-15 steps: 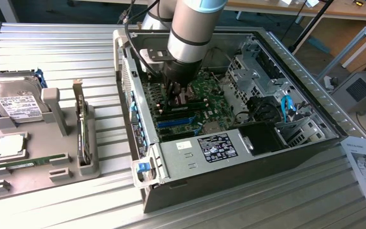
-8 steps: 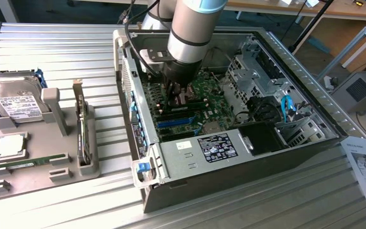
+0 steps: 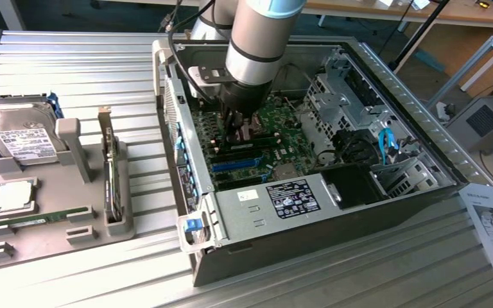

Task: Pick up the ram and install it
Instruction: 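Press down the ram until it locks into place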

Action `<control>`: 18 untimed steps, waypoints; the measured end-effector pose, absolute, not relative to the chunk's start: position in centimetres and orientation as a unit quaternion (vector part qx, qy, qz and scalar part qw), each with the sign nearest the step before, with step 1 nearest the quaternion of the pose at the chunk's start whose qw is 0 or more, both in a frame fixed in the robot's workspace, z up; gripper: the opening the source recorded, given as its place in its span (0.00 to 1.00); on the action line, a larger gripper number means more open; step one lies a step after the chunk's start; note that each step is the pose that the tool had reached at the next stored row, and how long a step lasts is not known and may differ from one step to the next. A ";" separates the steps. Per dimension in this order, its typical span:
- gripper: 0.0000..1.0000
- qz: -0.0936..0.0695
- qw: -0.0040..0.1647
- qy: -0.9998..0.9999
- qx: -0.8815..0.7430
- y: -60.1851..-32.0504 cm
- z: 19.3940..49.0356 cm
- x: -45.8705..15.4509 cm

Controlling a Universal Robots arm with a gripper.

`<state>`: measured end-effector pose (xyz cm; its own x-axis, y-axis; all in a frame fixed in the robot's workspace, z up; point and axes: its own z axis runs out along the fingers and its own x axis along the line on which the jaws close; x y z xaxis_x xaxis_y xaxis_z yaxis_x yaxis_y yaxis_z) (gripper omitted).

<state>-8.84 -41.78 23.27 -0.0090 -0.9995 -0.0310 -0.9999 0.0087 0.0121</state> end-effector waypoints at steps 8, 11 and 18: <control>0.11 0.015 0.007 0.710 -0.704 -41.8 23.2 -8.8; 0.11 0.015 0.007 0.710 -0.704 -41.8 23.2 -8.8; 0.11 0.015 0.007 0.710 -0.704 -42.0 23.1 -8.8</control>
